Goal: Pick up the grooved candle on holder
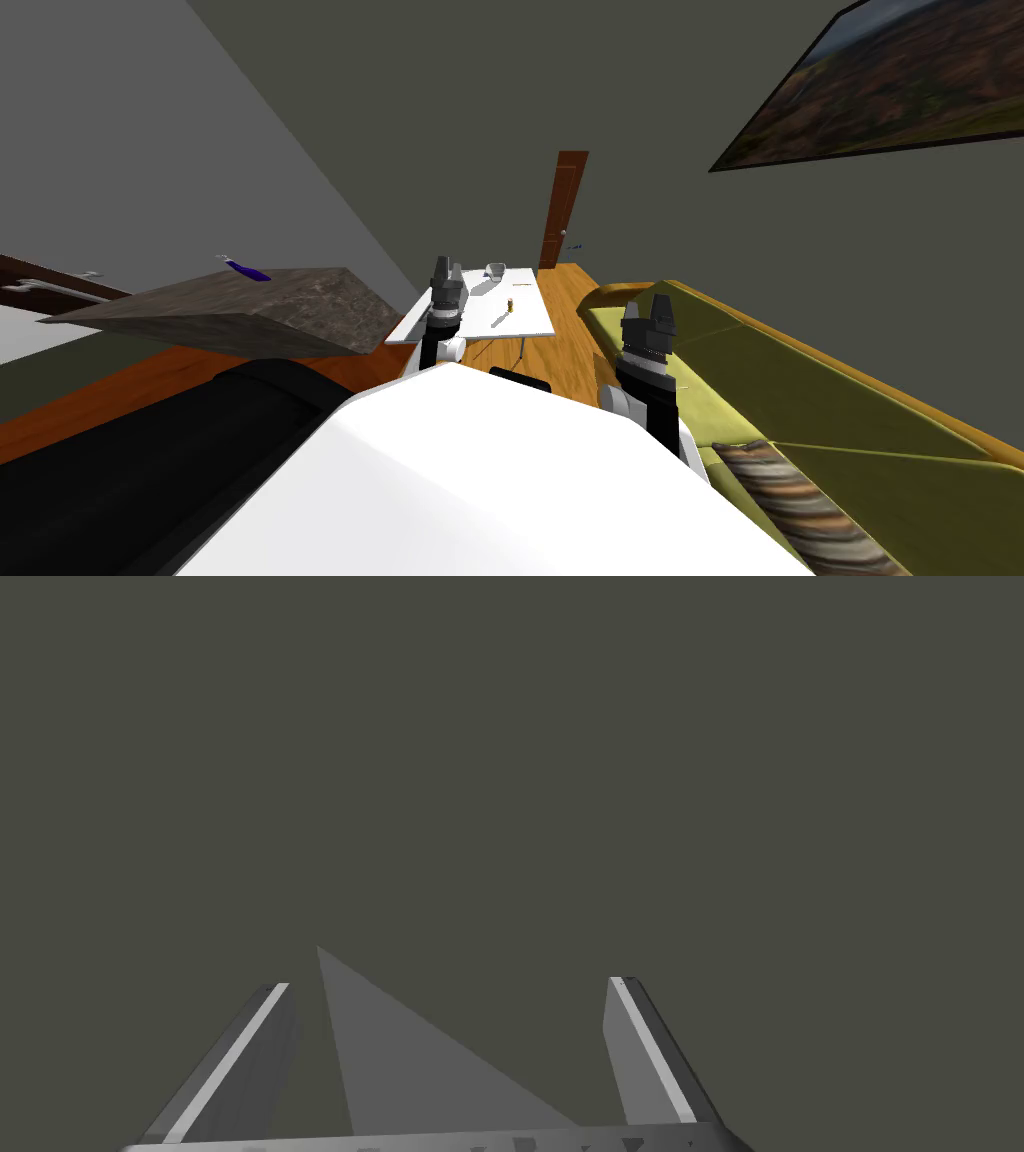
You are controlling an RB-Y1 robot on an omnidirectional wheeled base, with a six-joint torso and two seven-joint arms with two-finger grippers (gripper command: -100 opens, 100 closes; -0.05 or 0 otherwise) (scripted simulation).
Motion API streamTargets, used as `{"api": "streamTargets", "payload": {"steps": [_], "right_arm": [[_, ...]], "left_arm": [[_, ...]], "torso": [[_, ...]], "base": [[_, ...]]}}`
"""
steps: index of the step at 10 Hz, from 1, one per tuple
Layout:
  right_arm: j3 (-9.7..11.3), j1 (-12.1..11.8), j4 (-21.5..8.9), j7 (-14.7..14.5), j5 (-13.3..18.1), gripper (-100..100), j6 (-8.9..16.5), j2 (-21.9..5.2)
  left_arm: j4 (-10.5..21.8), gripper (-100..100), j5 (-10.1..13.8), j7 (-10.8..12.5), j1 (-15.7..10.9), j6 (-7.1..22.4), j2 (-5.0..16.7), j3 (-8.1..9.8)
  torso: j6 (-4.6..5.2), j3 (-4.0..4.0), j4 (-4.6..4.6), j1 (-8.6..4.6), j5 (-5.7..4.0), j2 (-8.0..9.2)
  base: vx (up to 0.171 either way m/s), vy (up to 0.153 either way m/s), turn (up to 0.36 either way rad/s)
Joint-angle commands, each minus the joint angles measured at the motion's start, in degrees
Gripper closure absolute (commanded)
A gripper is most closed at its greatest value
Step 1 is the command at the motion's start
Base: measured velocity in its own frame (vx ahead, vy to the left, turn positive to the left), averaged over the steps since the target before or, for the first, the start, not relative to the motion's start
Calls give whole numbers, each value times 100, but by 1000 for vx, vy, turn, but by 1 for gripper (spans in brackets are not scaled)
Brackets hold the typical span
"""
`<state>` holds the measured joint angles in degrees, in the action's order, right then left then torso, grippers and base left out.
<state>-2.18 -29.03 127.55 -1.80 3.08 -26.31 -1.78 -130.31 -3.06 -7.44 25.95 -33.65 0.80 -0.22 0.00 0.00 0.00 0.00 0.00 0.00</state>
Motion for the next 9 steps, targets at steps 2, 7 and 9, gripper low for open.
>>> {"api": "streamTargets", "payload": {"steps": [2, 7, 9], "right_arm": [[1, 1, 0, 0, 0, 0, 0, 0], [1, 1, 0, 0, 0, 0, 0, 0], [0, 1, 0, 0, 0, 0, 0, 0]], "left_arm": [[295, -100, -2, -202, -116, -50, 169, 57], [1008, -100, -14, -657, -385, -176, 416, 193], [1395, -100, -26, -940, -562, -260, 531, 277]], "torso": [[1, 8, 3, -11, -2, 17], [1, 13, 5, -13, -3, 23], [1, 7, 3, -6, -1, 11]], "base": [[-81, -47, -51], [-62, -41, -53], [-34, -23, -68]]}}
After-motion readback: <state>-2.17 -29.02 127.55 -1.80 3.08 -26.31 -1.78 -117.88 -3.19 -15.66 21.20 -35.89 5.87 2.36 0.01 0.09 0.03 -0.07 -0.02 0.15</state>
